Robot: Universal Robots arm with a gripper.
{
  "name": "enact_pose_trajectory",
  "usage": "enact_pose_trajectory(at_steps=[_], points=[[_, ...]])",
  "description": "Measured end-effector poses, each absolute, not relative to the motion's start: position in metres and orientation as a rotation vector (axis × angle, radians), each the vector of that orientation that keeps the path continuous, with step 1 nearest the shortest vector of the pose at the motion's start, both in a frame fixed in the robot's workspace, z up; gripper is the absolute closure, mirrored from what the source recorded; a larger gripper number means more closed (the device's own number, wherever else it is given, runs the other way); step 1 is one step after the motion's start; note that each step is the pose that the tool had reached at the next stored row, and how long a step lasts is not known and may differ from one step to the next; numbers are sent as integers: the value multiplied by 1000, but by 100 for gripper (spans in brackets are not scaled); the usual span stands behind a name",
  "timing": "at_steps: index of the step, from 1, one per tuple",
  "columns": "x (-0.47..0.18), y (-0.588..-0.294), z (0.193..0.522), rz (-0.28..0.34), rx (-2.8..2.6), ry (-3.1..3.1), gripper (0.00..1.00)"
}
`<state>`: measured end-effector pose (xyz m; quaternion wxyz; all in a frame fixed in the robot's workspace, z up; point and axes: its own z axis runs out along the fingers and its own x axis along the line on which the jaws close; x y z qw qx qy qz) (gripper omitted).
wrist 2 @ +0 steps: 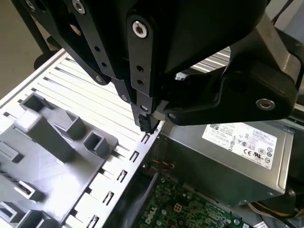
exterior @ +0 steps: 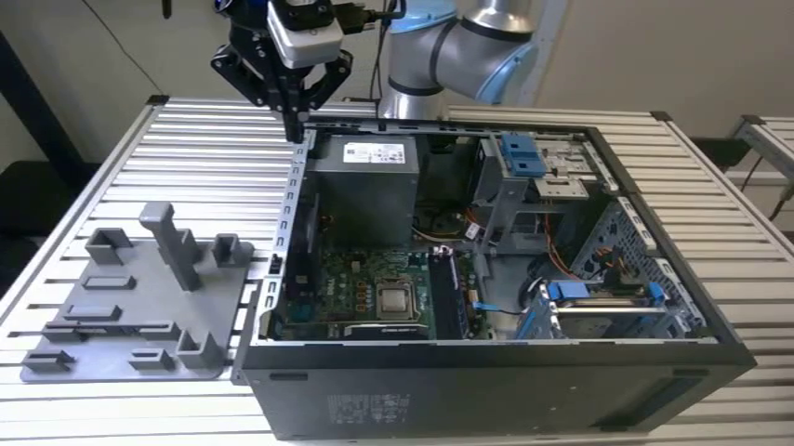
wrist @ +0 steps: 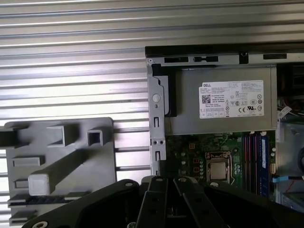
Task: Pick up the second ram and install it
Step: 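Reach for the second ram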
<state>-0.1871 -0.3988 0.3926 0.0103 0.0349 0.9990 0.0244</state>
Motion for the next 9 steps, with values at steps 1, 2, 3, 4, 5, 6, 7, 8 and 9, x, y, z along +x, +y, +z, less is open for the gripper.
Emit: enact_pose_trajectory(at_steps=[1,2,3,4,5,6,7,8,9], points=[[-188,-399,393,76,109,3118,89],[-189,-399,393,76,109,3118,89],[-190,-399,393,76,109,3118,89],[-190,-399,393,76,109,3118,89],[-191,-399,393,76,109,3118,89],[-192,-399,393,76,109,3118,89],[-192,-399,393,76,109,3118,89],[-193,-399,393,76,109,3118,89],[-194,-399,393,76,109,3118,89]])
